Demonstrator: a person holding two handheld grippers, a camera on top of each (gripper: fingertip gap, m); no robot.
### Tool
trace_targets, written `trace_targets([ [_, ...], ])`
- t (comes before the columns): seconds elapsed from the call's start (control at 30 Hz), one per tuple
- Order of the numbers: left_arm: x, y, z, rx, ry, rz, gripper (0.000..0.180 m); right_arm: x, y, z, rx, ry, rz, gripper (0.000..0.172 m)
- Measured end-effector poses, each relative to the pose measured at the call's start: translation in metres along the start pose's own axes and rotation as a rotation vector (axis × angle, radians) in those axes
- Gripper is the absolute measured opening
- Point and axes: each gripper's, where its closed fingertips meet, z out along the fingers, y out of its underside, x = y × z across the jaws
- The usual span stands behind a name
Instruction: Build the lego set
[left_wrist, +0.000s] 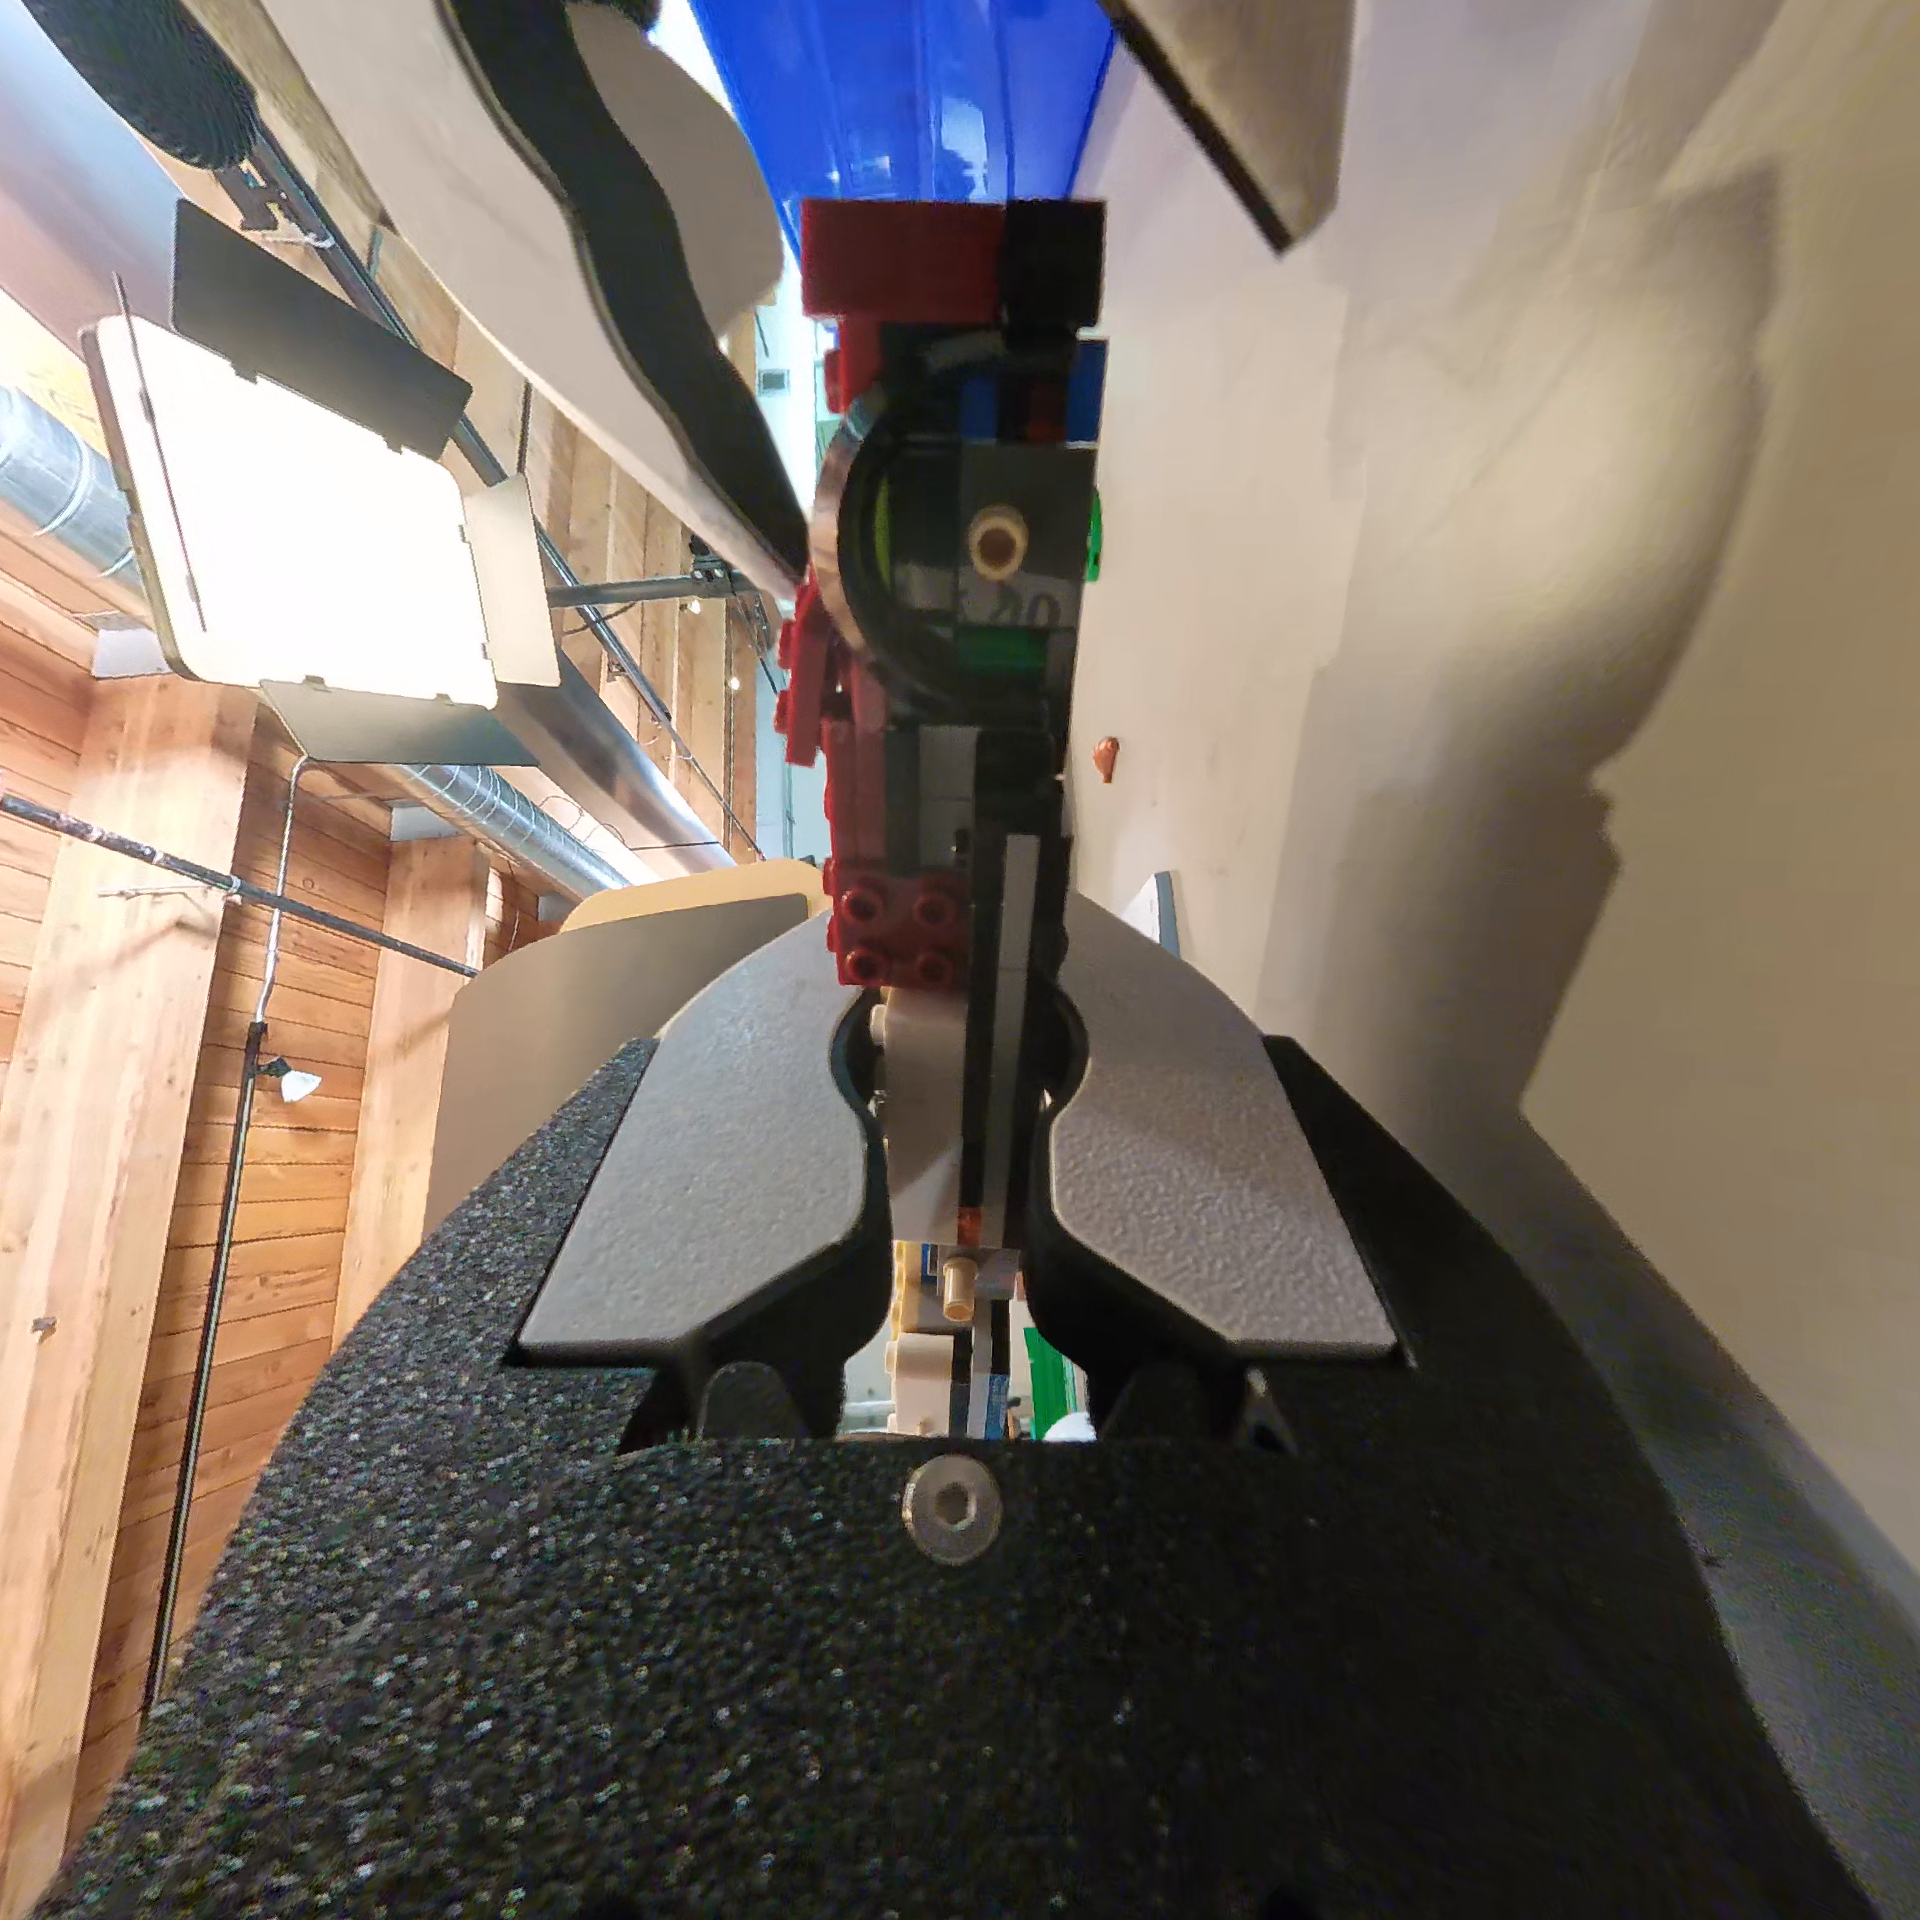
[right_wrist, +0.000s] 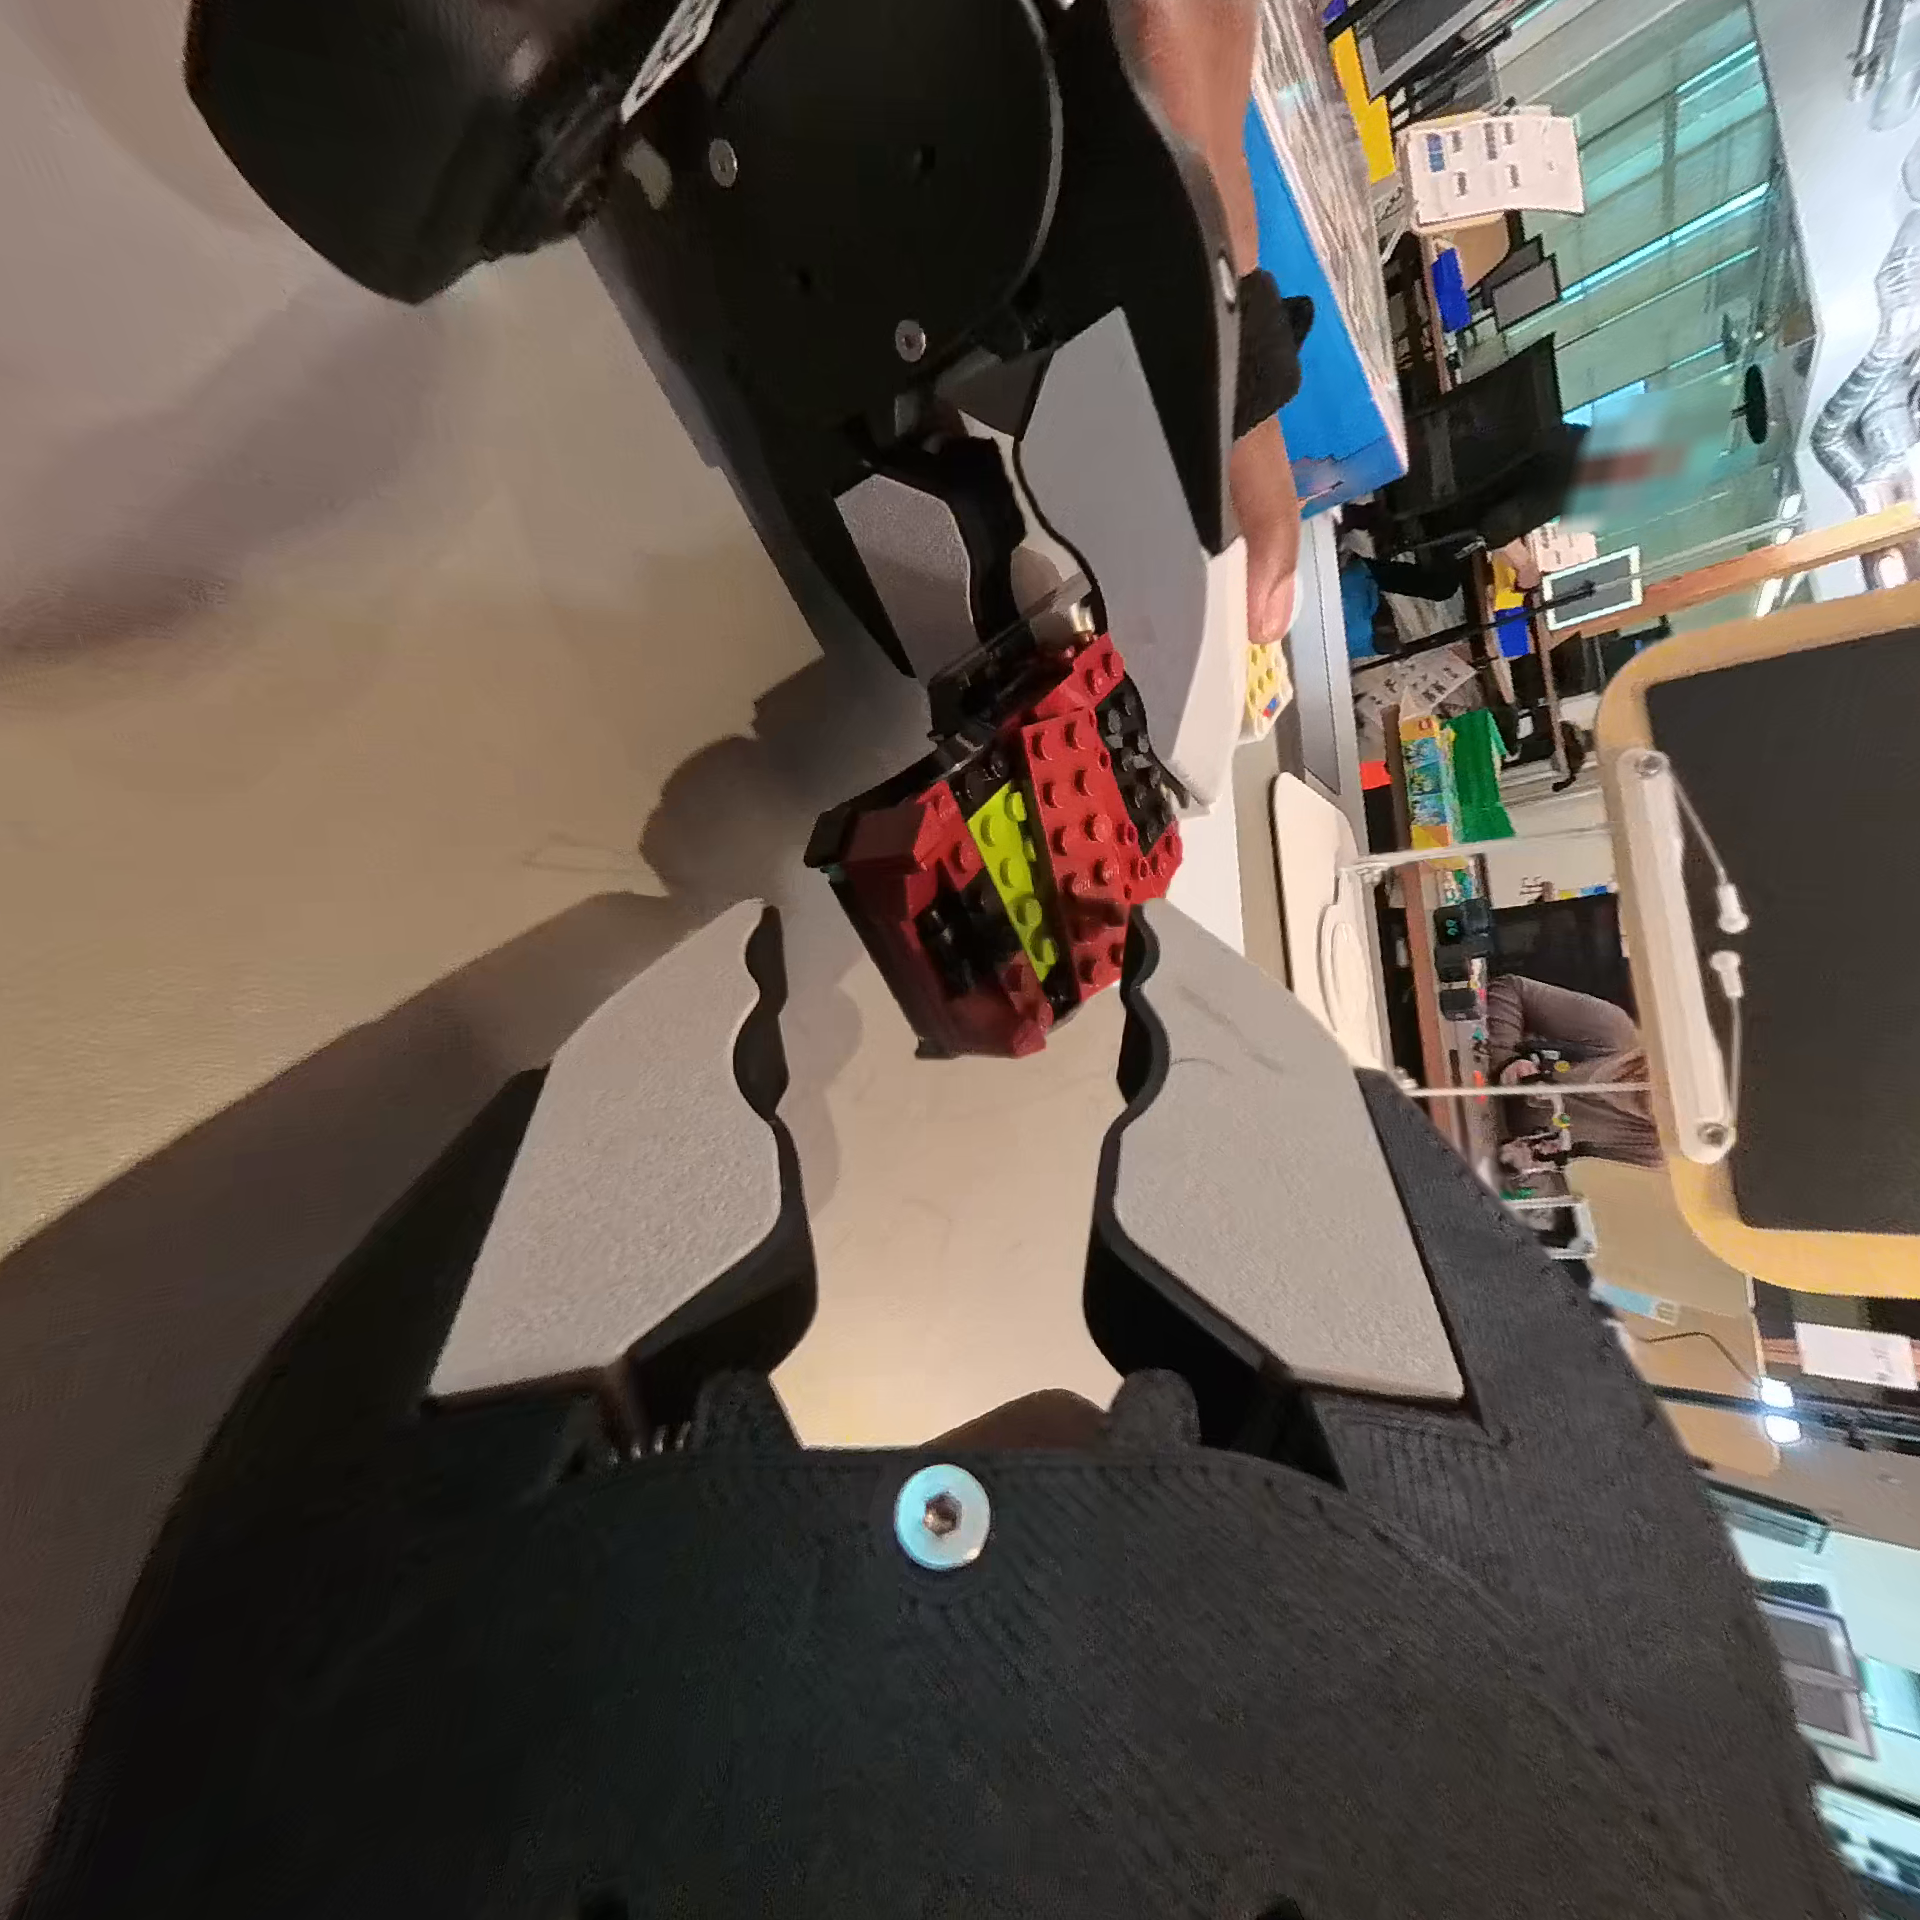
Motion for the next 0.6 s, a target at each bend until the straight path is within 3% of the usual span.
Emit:
trace_targets([
  [0.23,-0.001,-0.003,0.001,0.013,0.001,0.007,0.025,0.006,0.002,0.002,0.005,0.051,-0.081,0.051],
  [0.6,-0.002,0.002,0.003,-0.002,0.004,-0.045,0.025,0.017,-0.003,-0.002,0.060,0.165,-0.127,0.054],
])
